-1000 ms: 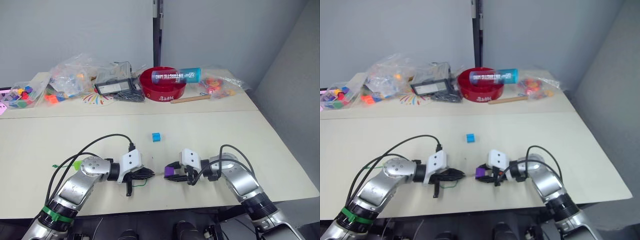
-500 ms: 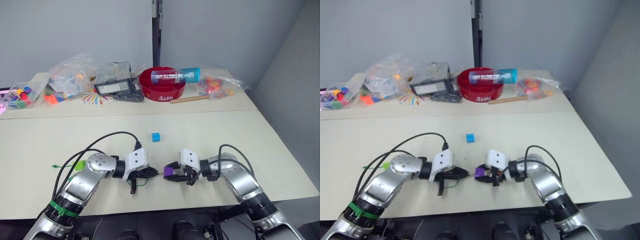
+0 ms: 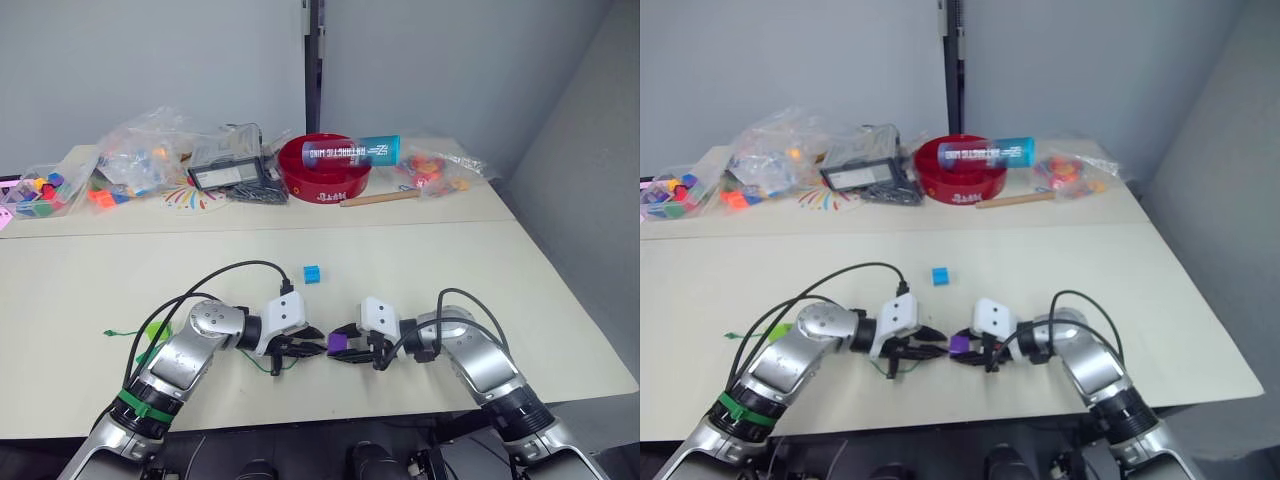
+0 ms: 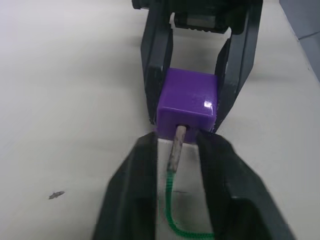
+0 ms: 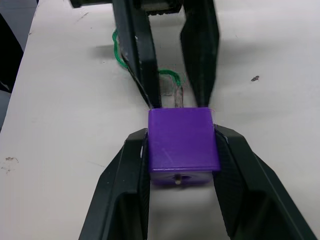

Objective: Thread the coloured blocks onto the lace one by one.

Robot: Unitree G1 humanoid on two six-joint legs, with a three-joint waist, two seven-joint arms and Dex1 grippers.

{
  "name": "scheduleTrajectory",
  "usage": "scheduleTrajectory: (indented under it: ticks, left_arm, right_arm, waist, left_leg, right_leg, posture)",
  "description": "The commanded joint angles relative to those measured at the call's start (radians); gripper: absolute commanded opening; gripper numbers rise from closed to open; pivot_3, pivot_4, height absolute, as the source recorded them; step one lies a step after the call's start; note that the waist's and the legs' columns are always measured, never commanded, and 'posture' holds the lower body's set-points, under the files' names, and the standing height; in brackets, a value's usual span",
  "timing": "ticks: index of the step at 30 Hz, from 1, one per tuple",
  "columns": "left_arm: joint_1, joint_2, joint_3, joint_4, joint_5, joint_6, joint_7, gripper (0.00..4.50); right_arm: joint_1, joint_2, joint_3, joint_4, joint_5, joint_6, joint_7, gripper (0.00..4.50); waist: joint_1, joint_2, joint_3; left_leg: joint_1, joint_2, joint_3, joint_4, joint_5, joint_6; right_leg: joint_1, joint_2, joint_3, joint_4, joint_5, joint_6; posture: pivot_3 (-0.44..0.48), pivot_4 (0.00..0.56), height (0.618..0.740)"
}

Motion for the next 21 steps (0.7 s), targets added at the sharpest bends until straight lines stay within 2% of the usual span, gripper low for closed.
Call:
scheduleTrajectory:
  ticks: [1, 3, 4, 7, 10, 19, 21]
  left_arm:
    - [0.013, 0.026, 0.048, -0.079, -0.063, 0.021, -0.024, 2.65]
    - [0.023, 0.05, 0.077, -0.1, -0.09, 0.047, -0.027, 3.29]
    - [0.032, 0.065, 0.091, -0.11, -0.102, 0.059, -0.03, 3.33]
    - [0.072, 0.108, 0.1, -0.099, -0.09, 0.052, -0.026, 3.33]
    - [0.092, 0.113, 0.098, -0.077, -0.073, 0.035, -0.001, 3.33]
    - [0.087, 0.039, 0.059, 0.007, -0.032, -0.013, 0.04, 3.33]
    - [0.093, 0.038, 0.044, 0.014, -0.021, -0.02, 0.039, 2.79]
  right_arm:
    - [0.009, 0.008, 0.03, -0.017, -0.001, 0.01, -0.005, 1.19]
    - [0.01, 0.005, 0.028, -0.017, -0.001, 0.012, -0.006, 1.19]
    - [0.011, 0.002, 0.027, -0.017, 0.0, 0.012, -0.005, 1.19]
    - [0.014, -0.005, 0.023, -0.019, 0.001, 0.013, -0.005, 1.19]
    - [0.017, -0.011, 0.021, -0.024, 0.001, 0.016, -0.006, 1.19]
    - [0.021, -0.024, 0.016, -0.044, 0.006, 0.031, -0.011, 1.19]
    - [0.022, -0.026, 0.014, -0.048, 0.007, 0.035, -0.013, 1.19]
  waist:
    - [-0.001, 0.0, 0.0]
    - [-0.002, 0.0, 0.0]
    - [-0.002, 0.0, 0.0]
    - [-0.002, 0.0, 0.0]
    - [0.002, 0.0, 0.0]
    - [0.005, 0.0, 0.0]
    - [0.006, 0.0, 0.0]
  left_leg:
    - [0.0, 0.0, 0.0, 0.0, 0.0, 0.0]
    - [0.0, 0.0, 0.0, 0.0, 0.0, 0.0]
    - [0.0, 0.0, 0.0, 0.0, 0.0, 0.0]
    - [0.001, 0.001, 0.0, 0.0, 0.0, 0.0]
    - [0.0, 0.001, 0.0, 0.0, 0.0, 0.0]
    - [0.0, 0.0, 0.0, 0.0, 0.0, 0.0]
    - [0.0, 0.0, 0.0, 0.0, 0.0, 0.0]
  right_leg:
    - [0.0, 0.0, 0.0, 0.0, 0.0, 0.0]
    - [0.0, 0.0, 0.0, 0.0, 0.0, 0.0]
    - [0.0, 0.0, 0.0, 0.0, 0.0, 0.0]
    - [0.0, 0.001, 0.0, 0.0, 0.0, 0.0]
    - [0.0, 0.0, 0.0, 0.0, 0.0, 0.0]
    - [0.0, 0.0, 0.0, -0.001, 0.0, 0.0]
    - [0.0, 0.0, 0.0, -0.001, 0.0, 0.0]
  posture:
    - [0.0, 0.15, 0.731]
    - [0.0, 0.15, 0.731]
    - [0.0, 0.15, 0.731]
    - [0.0, 0.15, 0.731]
    - [0.0, 0.15, 0.731]
    - [0.0, 0.15, 0.731]
    - [0.0, 0.15, 0.731]
